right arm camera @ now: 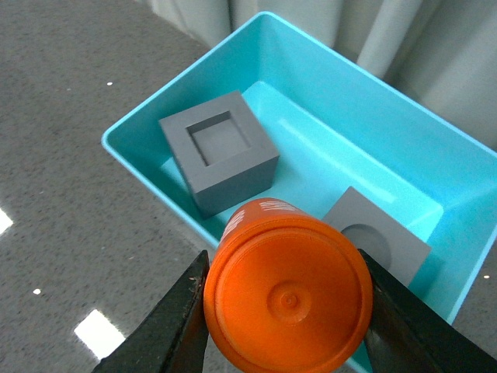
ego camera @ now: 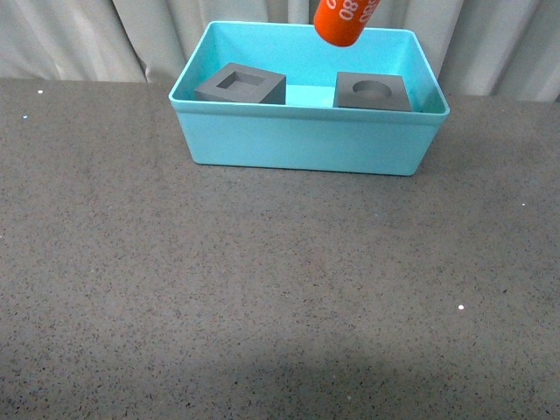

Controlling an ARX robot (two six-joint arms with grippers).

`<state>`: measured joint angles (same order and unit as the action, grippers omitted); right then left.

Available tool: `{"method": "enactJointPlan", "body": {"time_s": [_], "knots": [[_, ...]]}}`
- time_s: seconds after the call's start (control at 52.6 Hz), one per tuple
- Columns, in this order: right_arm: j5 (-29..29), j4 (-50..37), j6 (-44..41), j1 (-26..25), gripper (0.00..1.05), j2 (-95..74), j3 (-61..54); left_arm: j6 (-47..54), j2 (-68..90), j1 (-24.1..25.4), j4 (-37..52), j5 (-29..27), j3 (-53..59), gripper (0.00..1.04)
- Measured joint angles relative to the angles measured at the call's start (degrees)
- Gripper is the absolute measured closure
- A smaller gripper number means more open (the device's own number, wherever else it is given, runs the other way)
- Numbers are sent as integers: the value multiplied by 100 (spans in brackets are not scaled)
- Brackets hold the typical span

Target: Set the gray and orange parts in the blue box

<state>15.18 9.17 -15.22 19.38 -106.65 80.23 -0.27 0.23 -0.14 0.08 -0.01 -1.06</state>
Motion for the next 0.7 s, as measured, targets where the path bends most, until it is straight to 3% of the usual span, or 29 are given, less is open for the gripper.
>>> {"method": "enactJointPlan", "body": {"time_s": [0.437,0.703], "knots": [[-396,1180,52,149,60,-2608,2562,0,0,0,0,0,0,7],[-507,1683,-37,140,60,-3139,3171,0,0,0,0,0,0,7]]}}
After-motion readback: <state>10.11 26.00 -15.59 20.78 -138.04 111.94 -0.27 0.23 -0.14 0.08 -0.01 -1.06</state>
